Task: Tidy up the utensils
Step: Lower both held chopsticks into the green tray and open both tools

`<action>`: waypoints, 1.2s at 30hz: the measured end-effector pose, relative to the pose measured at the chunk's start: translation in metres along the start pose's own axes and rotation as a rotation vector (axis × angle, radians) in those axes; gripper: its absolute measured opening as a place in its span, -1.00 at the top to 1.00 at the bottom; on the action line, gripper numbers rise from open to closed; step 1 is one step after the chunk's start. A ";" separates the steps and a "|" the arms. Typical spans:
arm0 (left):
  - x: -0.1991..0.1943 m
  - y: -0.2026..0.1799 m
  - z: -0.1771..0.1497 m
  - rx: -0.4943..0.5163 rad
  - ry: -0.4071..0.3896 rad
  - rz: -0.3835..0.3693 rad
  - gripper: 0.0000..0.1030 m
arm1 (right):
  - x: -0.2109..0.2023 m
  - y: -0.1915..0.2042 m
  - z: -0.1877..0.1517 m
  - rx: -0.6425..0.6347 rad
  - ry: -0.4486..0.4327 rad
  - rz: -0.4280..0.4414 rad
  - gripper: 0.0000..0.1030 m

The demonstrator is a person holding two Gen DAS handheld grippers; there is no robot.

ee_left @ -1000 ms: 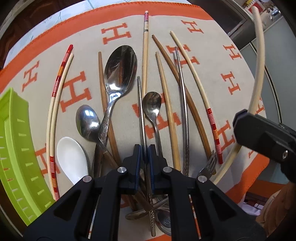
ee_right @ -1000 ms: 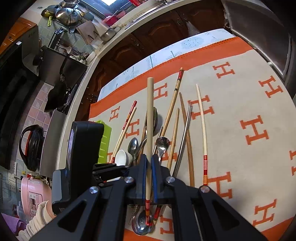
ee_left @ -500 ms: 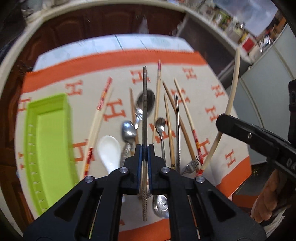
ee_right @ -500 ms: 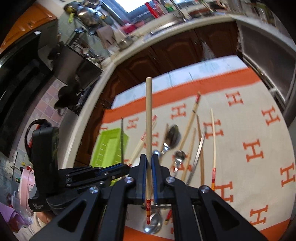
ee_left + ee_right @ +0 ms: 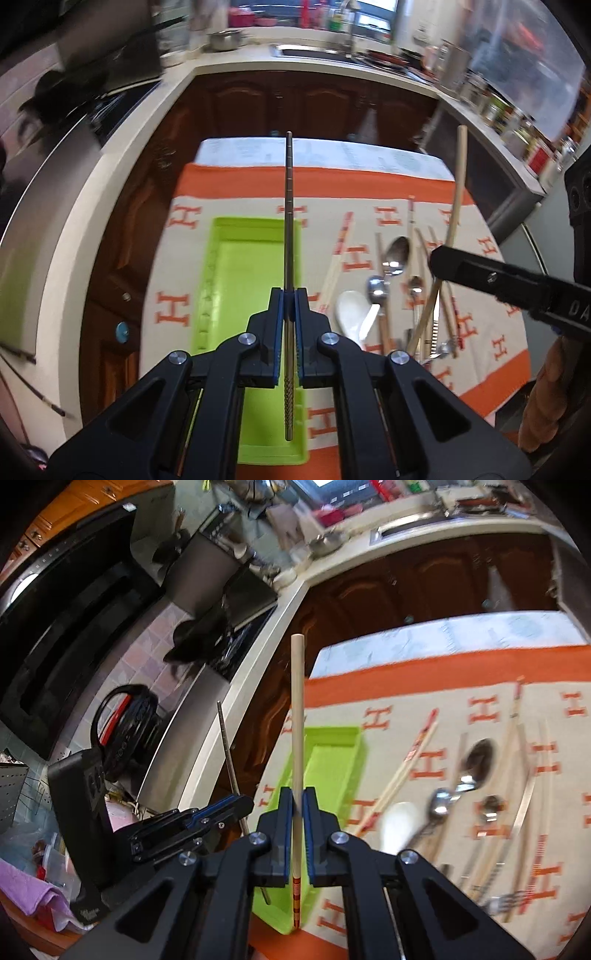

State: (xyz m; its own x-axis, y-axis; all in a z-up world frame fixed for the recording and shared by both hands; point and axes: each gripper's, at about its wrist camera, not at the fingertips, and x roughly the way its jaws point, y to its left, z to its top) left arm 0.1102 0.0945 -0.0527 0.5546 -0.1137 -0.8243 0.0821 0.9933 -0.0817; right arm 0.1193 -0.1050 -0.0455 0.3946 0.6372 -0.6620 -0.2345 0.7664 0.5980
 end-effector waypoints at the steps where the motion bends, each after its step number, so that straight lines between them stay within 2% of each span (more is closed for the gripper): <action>1: 0.003 0.010 -0.002 -0.014 0.007 0.008 0.93 | 0.015 0.003 0.000 0.013 0.024 0.008 0.90; 7: 0.034 0.034 -0.016 -0.033 0.050 0.048 0.93 | 0.072 0.005 -0.010 0.044 0.132 0.007 0.89; 9: 0.048 0.035 -0.020 -0.039 0.074 0.038 0.93 | 0.090 0.006 -0.015 0.037 0.158 -0.021 0.89; 18: 0.092 0.032 -0.037 -0.024 0.152 0.041 0.93 | 0.119 -0.008 -0.031 0.045 0.188 -0.128 0.85; 20: 0.100 0.030 -0.040 -0.021 0.167 0.040 0.92 | 0.120 -0.012 -0.035 0.043 0.195 -0.151 0.77; 21: 0.104 0.028 -0.042 -0.025 0.178 0.040 0.91 | 0.120 -0.013 -0.037 0.039 0.198 -0.156 0.64; 22: 0.107 0.028 -0.044 -0.030 0.190 0.044 0.88 | 0.121 -0.012 -0.038 0.035 0.199 -0.160 0.48; 23: 0.110 0.027 -0.045 -0.035 0.200 0.049 0.83 | 0.119 -0.012 -0.040 0.027 0.196 -0.172 0.42; 24: 0.112 0.027 -0.047 -0.039 0.210 0.054 0.64 | 0.118 -0.011 -0.041 0.018 0.188 -0.180 0.36; 25: 0.114 0.026 -0.048 -0.044 0.216 0.057 0.35 | 0.116 -0.010 -0.042 0.005 0.179 -0.188 0.35; 27: 0.113 0.027 -0.050 -0.052 0.208 0.061 0.05 | 0.110 -0.007 -0.043 -0.018 0.165 -0.195 0.35; 36: 0.088 0.020 -0.052 -0.033 0.145 0.078 0.00 | 0.084 -0.004 -0.048 -0.033 0.098 -0.200 0.35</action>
State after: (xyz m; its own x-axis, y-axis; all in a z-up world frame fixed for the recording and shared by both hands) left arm 0.1172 0.1055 -0.1562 0.4327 -0.0344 -0.9009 0.0151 0.9994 -0.0310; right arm 0.1105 -0.0502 -0.1254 0.3483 0.4760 -0.8075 -0.1901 0.8794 0.4364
